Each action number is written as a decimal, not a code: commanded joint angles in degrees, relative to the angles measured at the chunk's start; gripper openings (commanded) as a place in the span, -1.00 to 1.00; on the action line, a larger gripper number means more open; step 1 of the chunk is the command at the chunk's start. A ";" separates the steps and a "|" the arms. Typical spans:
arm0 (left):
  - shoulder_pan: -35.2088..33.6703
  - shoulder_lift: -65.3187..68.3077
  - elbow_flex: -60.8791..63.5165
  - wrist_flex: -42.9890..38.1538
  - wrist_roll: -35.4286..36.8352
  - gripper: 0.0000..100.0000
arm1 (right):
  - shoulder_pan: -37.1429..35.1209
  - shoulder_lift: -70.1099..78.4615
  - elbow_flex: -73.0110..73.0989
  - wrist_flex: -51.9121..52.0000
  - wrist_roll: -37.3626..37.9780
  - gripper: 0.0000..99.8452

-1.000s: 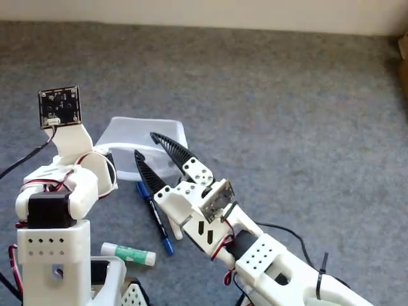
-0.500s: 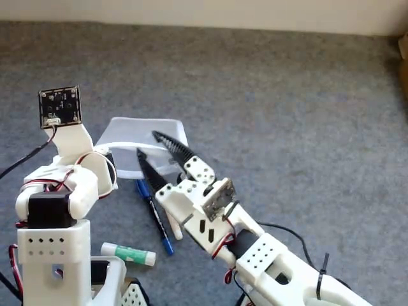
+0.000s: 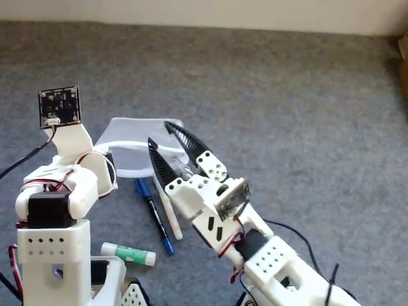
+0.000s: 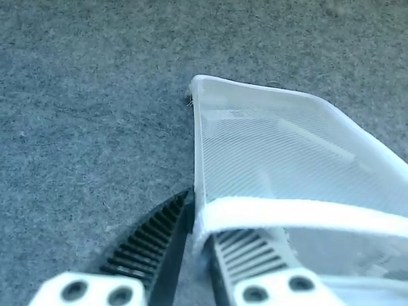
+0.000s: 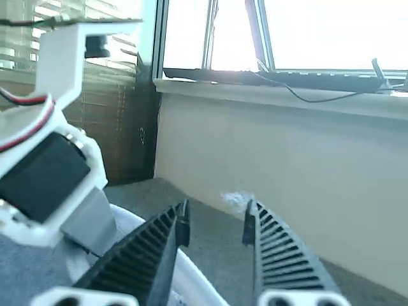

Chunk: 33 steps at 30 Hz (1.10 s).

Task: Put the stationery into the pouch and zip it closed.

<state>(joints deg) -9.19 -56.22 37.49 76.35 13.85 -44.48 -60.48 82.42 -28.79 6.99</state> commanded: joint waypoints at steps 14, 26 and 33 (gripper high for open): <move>-17.98 -0.40 -4.18 -1.23 0.88 -0.99 | 0.92 -15.34 -4.62 32.40 0.26 -0.73; -29.76 -0.48 -4.18 -1.58 4.48 -0.99 | 0.66 1.27 -17.54 48.22 -4.31 -0.73; -30.81 -0.48 -3.91 -1.32 4.48 -0.99 | 0.57 19.74 -28.53 56.84 -4.57 -0.73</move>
<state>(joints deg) -39.08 -56.22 36.97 76.35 17.71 -44.31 -46.33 60.35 26.24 3.12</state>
